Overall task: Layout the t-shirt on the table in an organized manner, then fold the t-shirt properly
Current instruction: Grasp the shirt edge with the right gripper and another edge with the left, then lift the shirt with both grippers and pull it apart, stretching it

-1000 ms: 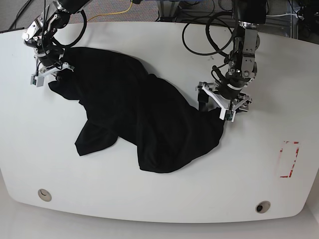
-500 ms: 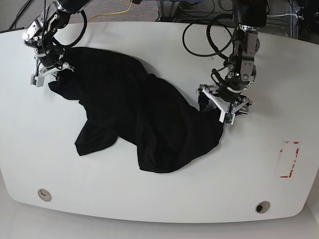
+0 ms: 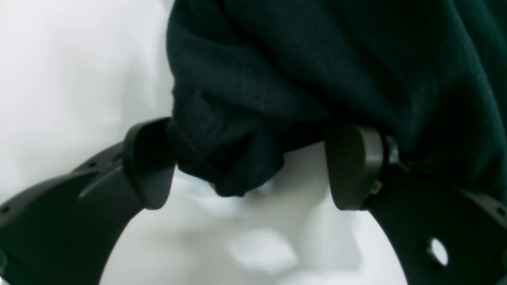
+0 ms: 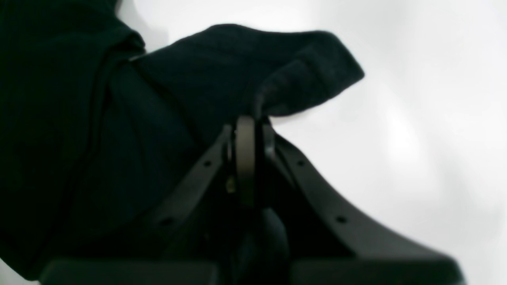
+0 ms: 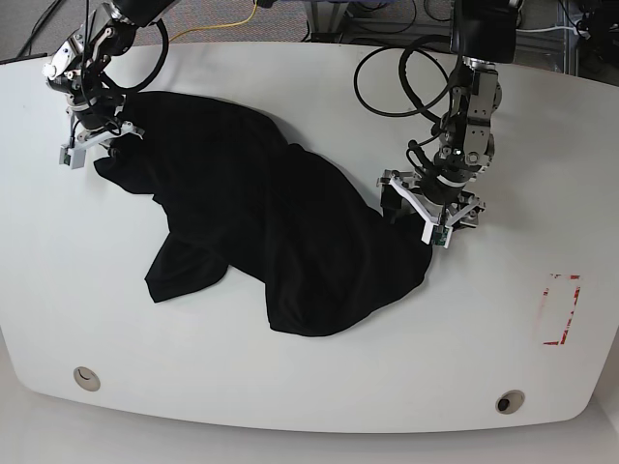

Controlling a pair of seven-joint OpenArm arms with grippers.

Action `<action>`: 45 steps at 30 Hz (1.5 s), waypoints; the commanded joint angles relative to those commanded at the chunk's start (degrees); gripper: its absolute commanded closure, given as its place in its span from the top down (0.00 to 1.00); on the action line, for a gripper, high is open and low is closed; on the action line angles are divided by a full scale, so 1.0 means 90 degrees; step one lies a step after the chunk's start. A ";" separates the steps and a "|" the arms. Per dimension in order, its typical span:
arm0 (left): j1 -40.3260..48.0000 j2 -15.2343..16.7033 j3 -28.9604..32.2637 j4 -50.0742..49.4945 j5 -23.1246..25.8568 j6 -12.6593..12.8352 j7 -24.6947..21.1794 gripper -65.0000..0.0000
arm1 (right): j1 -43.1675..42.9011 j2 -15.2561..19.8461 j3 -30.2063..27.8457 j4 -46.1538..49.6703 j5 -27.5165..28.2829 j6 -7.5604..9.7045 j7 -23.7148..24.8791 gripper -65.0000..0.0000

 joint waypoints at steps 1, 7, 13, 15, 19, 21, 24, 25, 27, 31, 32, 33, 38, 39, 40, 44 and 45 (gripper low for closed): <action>0.0000 0.0000 0.0000 0.0000 0.0000 0.0000 0.0000 0.81 | 0.0000 0.0000 0.0000 0.0000 0.0000 0.0000 0.0000 0.00; -0.0029 -0.0010 -0.0010 -0.0020 0.0010 0.0000 0.0000 0.34 | 0.0000 0.0000 0.0000 0.0000 0.0000 0.0000 0.0000 0.00; -0.0166 0.0000 0.0010 -0.0176 0.0020 0.0020 0.0039 0.00 | 0.0000 0.0000 0.0000 0.0000 0.0000 0.0000 0.0000 0.00; -0.0176 0.0000 0.0000 -0.0274 0.0010 0.0020 0.0029 0.00 | 0.0000 0.0000 0.0000 0.0029 0.0000 0.0000 0.0000 0.00; -0.0176 0.0000 -0.0010 -0.0264 0.0000 0.0020 0.0000 0.00 | -0.0020 -0.0010 0.0000 0.0303 0.0000 0.0000 0.0000 0.00; -0.0166 0.0000 -0.0010 -0.0195 0.0000 0.0020 0.0000 0.00 | -0.0039 -0.0020 0.0000 0.0567 0.0000 0.0000 0.0000 0.00; -0.0127 0.0000 -0.0107 0.0215 0.0000 0.0020 0.0000 0.00 | -0.0059 -0.0078 0.0000 0.1016 0.0000 0.0000 -0.0117 0.00; -0.0117 0.0000 -0.0186 0.0391 0.0000 0.0020 0.0010 0.00 | -0.0049 -0.0107 0.0000 0.1172 0.0000 0.0000 -0.0205 0.00; -0.0029 0.0000 -0.0342 0.0733 0.0000 0.0020 0.0029 0.00 | -0.0029 -0.0127 0.0020 0.1514 0.0000 0.0000 -0.0361 0.00; 0.0000 -0.0049 -0.0547 0.1289 0.0010 0.0010 0.0039 0.00 | 0.0000 -0.0127 0.0020 0.2129 0.0000 0.0000 -0.0596 0.00; -0.0010 -0.0137 -0.0576 0.1475 0.0010 0.0000 0.0039 0.00 | 0.0010 -0.0117 0.0020 0.2315 0.0000 -0.0010 -0.0664 0.00; -0.0010 -0.0215 -0.0576 0.1573 0.0010 0.0000 0.0039 0.00 | 0.0049 -0.0107 0.0020 0.2422 0.0000 -0.0020 -0.0694 0.00; -0.0107 -0.0488 -0.0567 0.2178 0.0000 0.0000 0.0039 0.00 | 0.0361 0.0078 0.0020 0.2764 0.0000 -0.0020 -0.0996 0.00; -0.0166 -0.0557 -0.0567 0.2364 0.0000 0.0000 0.0049 0.00 | 0.0440 0.0195 0.0020 0.2764 0.0000 -0.0020 -0.1094 0.00; -0.0205 -0.0596 -0.0567 0.2462 0.0000 0.0000 0.0049 0.00 | 0.0498 0.0254 0.0020 0.2764 0.0000 -0.0020 -0.1143 0.00; -0.0352 -0.0860 -0.0576 0.2891 0.0000 0.0000 0.0049 0.00 | 0.0830 0.0479 0.0029 0.2764 0.0000 -0.0020 -0.1250 0.00; -0.0479 -0.0928 -0.0586 0.3009 -0.0010 0.0000 0.0049 0.00 | 0.0928 0.0537 0.0029 0.2764 0.0000 -0.0029 -0.1250 0.00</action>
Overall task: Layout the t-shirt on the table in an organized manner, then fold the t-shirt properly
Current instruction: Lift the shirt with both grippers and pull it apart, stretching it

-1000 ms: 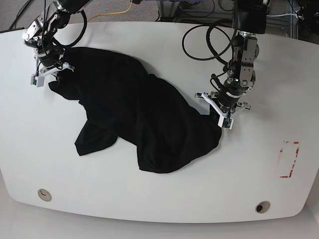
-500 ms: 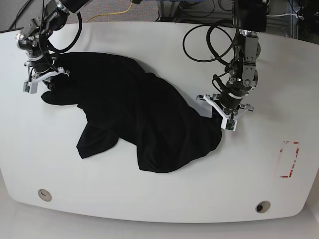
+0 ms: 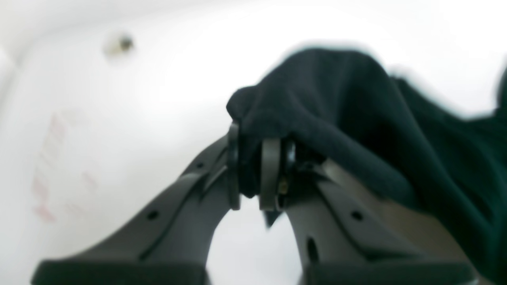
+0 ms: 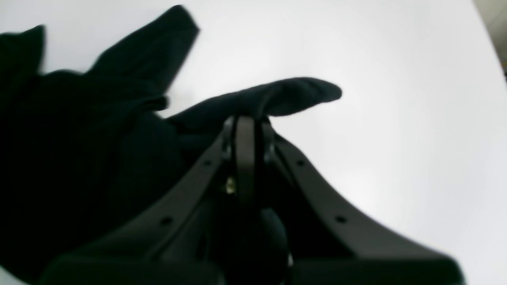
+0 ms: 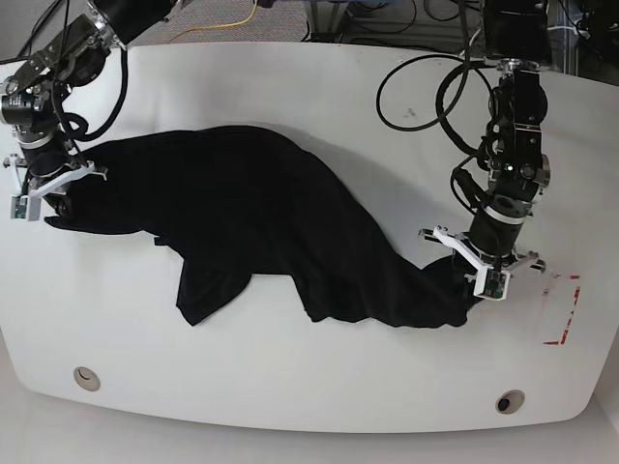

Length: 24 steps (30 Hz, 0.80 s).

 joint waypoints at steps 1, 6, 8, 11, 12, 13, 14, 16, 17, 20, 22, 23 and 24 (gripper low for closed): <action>-0.0059 -0.0020 0.0000 0.0049 0.0000 0.0000 0.0010 0.00 | 0.0059 0.0049 -0.0020 0.0000 0.0000 -0.0010 0.0000 0.00; -0.0410 -0.0088 -0.0127 0.0440 0.0000 0.0000 0.0049 0.00 | 0.0430 0.0469 -0.0049 -0.0010 0.0000 -0.0010 -0.0117 0.00; -0.0567 -0.0127 -0.0264 0.0557 0.0000 0.0000 0.0234 0.00 | 0.0645 0.0635 -0.0049 -0.0020 0.0000 0.0020 -0.0274 0.00; -0.0928 -0.0137 -0.0400 0.0703 -0.0020 0.0000 0.0596 0.00 | 0.0996 0.0801 -0.0049 -0.0020 0.0000 0.0029 -0.0518 0.00; -0.1133 -0.0147 -0.0430 0.0772 -0.0020 0.0000 0.0781 0.00 | 0.1162 0.0889 -0.0049 -0.0039 0.0000 0.0029 -0.0576 0.00; -0.1250 -0.0147 -0.0479 0.0811 -0.0029 0.0000 0.0879 0.00 | 0.1231 0.0938 -0.0059 -0.0039 0.0000 0.0029 -0.0586 0.00; -0.1328 -0.0147 -0.0498 0.0830 -0.0029 0.0000 0.0928 0.00 | 0.1280 0.0977 -0.0059 -0.0039 0.0000 0.0029 -0.0586 0.00; -0.1602 -0.0147 -0.0586 0.0860 -0.0029 0.0000 0.1045 0.00 | 0.1465 0.1123 -0.0254 -0.0078 0.0000 0.0029 -0.0596 0.00; -0.1709 -0.0147 -0.0606 0.0860 -0.0029 0.0000 0.1084 0.00 | 0.1563 0.1221 -0.0391 -0.0078 -0.0010 0.0029 -0.0596 0.00; -0.2090 -0.0147 -0.0635 0.0840 -0.0010 0.0000 0.1153 0.00 | 0.1827 0.1407 -0.0674 -0.0078 -0.0029 0.0029 -0.0596 0.00; -0.2305 -0.0156 -0.0635 0.0840 0.0000 0.0000 0.1221 0.00 | 0.2002 0.1485 -0.0801 -0.0078 -0.0029 0.0029 -0.0596 0.00; -0.2403 -0.0156 -0.0635 0.0840 0.0000 0.0000 0.1260 0.00 | 0.2100 0.1495 -0.0840 -0.0088 -0.0039 0.0029 -0.0596 0.00; -0.2549 -0.0156 -0.0635 0.0840 0.0000 0.0000 0.1309 0.00 | 0.2237 0.1543 -0.0899 -0.0088 -0.0039 0.0029 -0.0596 0.00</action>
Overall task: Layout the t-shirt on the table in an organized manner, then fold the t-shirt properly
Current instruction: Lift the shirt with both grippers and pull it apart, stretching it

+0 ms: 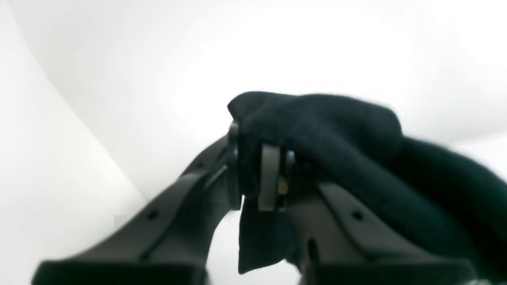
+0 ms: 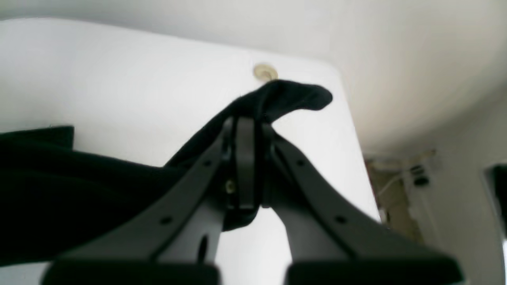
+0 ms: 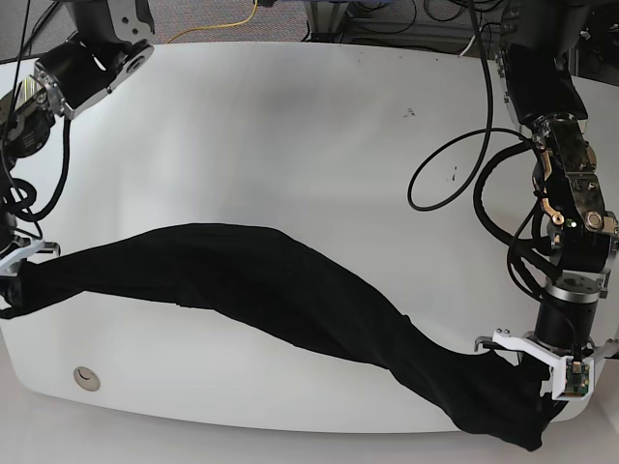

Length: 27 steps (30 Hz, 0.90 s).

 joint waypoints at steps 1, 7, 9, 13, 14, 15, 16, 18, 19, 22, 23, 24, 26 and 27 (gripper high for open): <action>-0.0117 0.0000 0.0000 0.0000 0.0000 0.0000 0.0029 0.00 | 0.0107 0.0049 -0.0059 0.0000 0.0000 0.0000 0.0000 0.00; -0.0723 0.0000 0.0020 0.0000 0.0000 0.0000 0.0195 0.00 | 0.0830 0.0342 -0.0400 -0.0381 -0.0010 0.0000 0.0000 0.00; -0.1016 0.0000 0.0029 0.0000 0.0000 0.0000 0.0342 0.00 | 0.1123 0.0479 -0.0527 -0.0615 -0.0010 0.0000 0.0000 0.00; -0.1485 0.0000 0.0020 -0.0010 -0.0010 0.0000 0.0557 0.00 | 0.1719 0.0694 -0.0801 -0.1006 0.0000 0.0000 0.0010 0.00; -0.1592 0.0000 0.0020 -0.0010 -0.0010 0.0000 0.0596 0.00 | 0.1866 0.0742 -0.0889 -0.1114 0.0010 0.0000 0.0020 0.00; -0.1690 0.0000 0.0020 -0.0020 -0.0010 0.0000 0.0635 0.00 | 0.1993 0.0781 -0.0957 -0.1221 0.0020 0.0000 0.0029 0.00; -0.1778 0.0000 0.0029 -0.0020 -0.0010 0.0000 0.0674 0.00 | 0.2129 0.0821 -0.1016 -0.1309 0.0029 0.0000 0.0029 0.00; -0.1973 0.0000 0.0029 -0.0020 -0.0020 0.0000 0.0733 0.00 | 0.2471 0.0860 -0.1133 -0.1543 0.0029 0.0000 0.0029 0.00; -0.2012 0.0000 0.0029 -0.0020 -0.0020 0.0000 0.0733 0.00 | 0.2549 0.0869 -0.1162 -0.1592 0.0029 0.0000 0.0029 0.00; -0.2305 0.0000 0.0039 -0.0029 -0.0020 0.0000 0.0733 0.00 | 0.3018 0.0879 -0.1416 -0.1836 0.0020 0.0000 0.0039 0.00; -0.2413 0.0000 0.0039 -0.0039 -0.0010 0.0000 0.0733 0.00 | 0.3175 0.0879 -0.1524 -0.1895 0.0000 0.0000 0.0039 0.00; -0.2530 0.0000 0.0039 -0.0039 -0.0010 0.0000 0.0733 0.00 | 0.3341 0.0879 -0.1631 -0.1963 -0.0010 0.0000 0.0039 0.00; -0.2774 0.0000 0.0039 -0.0068 -0.0010 0.0000 0.0733 0.00 | 0.3634 0.0879 -0.1797 -0.2159 -0.0010 0.0000 0.0039 0.00; -0.2882 0.0000 0.0039 -0.0117 0.0000 0.0000 0.0733 0.00 | 0.3770 0.0879 -0.1856 -0.2256 -0.0010 0.0000 0.0049 0.00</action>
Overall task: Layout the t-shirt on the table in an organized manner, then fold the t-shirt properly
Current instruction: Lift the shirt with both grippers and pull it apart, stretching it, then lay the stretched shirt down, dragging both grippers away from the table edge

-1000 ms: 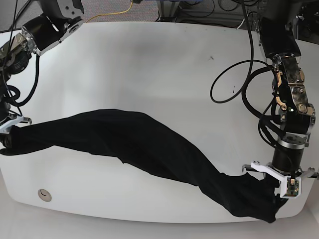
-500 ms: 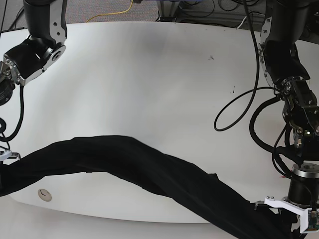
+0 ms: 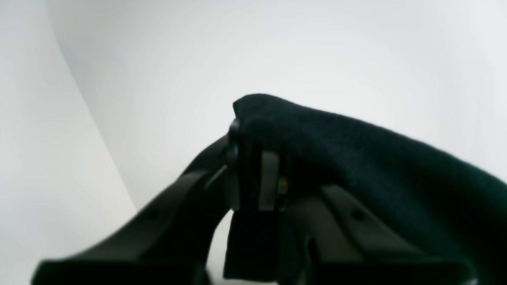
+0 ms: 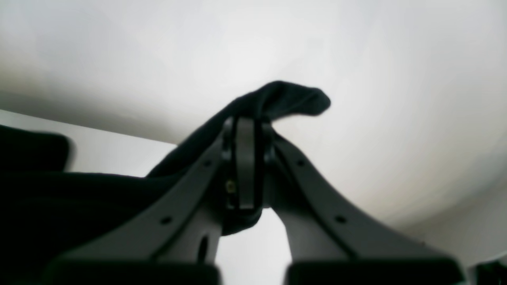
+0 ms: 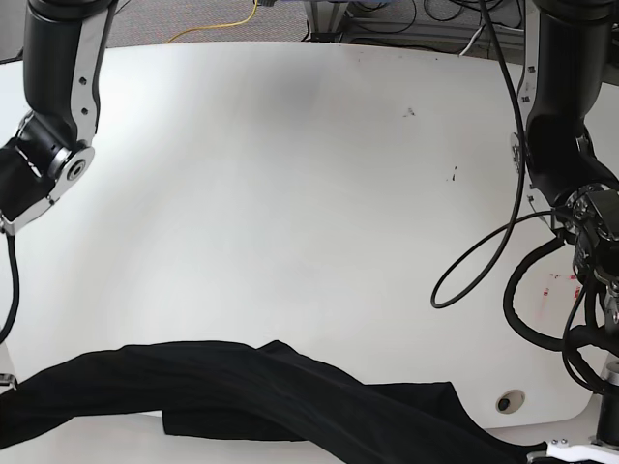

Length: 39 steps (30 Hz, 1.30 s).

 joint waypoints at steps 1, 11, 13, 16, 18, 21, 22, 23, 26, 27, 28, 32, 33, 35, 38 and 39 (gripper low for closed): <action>-0.0098 0.0000 0.0000 -0.0049 0.0000 0.0000 0.0000 0.00 | 0.0137 0.0010 -0.0059 -0.0117 0.0000 -0.0010 0.0000 0.00; -0.0518 -0.0293 -0.0234 -0.0567 -0.0010 0.0000 0.0010 0.00 | 0.0908 0.0479 -0.0547 -0.1250 -0.0010 -0.0059 0.0420 0.00; -0.0332 -0.0342 -0.0293 -0.0576 -0.0020 0.0000 0.0039 0.00 | 0.0869 0.0537 -0.0527 -0.1348 0.0000 -0.0059 0.0420 0.00; 0.0029 -0.0371 -0.0322 -0.0527 -0.0039 -0.0010 0.0039 0.00 | 0.0615 0.0615 -0.0527 -0.1358 0.0039 -0.0020 0.0430 0.00; 0.0342 -0.0371 -0.0332 -0.0498 -0.0039 -0.0010 0.0039 0.00 | 0.0371 0.0635 -0.0469 -0.1328 0.0049 -0.0010 0.0430 0.00; 0.0733 -0.0371 -0.0430 -0.0342 -0.0039 -0.0010 0.0039 0.00 | -0.0029 0.0606 -0.0186 -0.1104 0.0049 -0.0010 0.0410 0.00; 0.0869 -0.0371 -0.0488 -0.0283 -0.0039 -0.0010 0.0039 0.00 | -0.0293 0.0586 -0.0039 -0.0987 0.0049 -0.0010 0.0410 0.00; 0.1016 -0.0371 -0.0557 -0.0234 -0.0039 -0.0010 0.0039 0.00 | -0.0527 0.0527 0.0078 -0.0860 0.0049 -0.0010 0.0410 0.00; 0.1582 -0.0352 -0.0762 -0.0195 -0.0049 -0.0010 0.0039 0.00 | -0.1094 0.0313 0.0391 -0.0479 0.0049 -0.0020 0.0400 0.00; 0.1680 -0.0352 -0.0791 -0.0195 -0.0049 -0.0010 0.0039 0.00 | -0.1221 0.0274 0.0440 -0.0410 0.0049 -0.0020 0.0400 0.00; 0.1866 -0.0342 -0.0850 -0.0186 -0.0049 -0.0010 0.0039 0.00 | -0.1455 0.0225 0.0547 -0.0283 0.0049 -0.0020 0.0371 0.00; 0.2413 -0.0342 -0.1006 -0.0166 -0.0059 -0.0010 0.0039 0.00 | -0.2081 0.0059 0.0801 0.0078 0.0049 -0.0010 0.0274 0.00; 0.2569 -0.0342 -0.1065 -0.0107 -0.0059 -0.0010 0.0039 0.00 | -0.2276 0.0000 0.0899 0.0215 0.0049 -0.0010 0.0254 0.00; 0.2823 -0.0342 -0.1192 -0.0049 -0.0156 -0.0010 0.0039 0.00 | -0.2657 -0.0127 0.1143 0.0459 0.0049 -0.0010 0.0215 0.00; 0.3194 -0.0361 -0.1358 -0.0020 -0.0430 -0.0010 0.0039 0.00 | -0.3126 -0.0361 0.1377 0.0742 0.0049 -0.0010 0.0205 0.00; 0.3360 -0.0371 -0.1407 -0.0020 -0.0547 -0.0010 0.0039 0.00 | -0.3302 -0.0449 0.1455 0.0879 0.0049 -0.0010 0.0205 0.00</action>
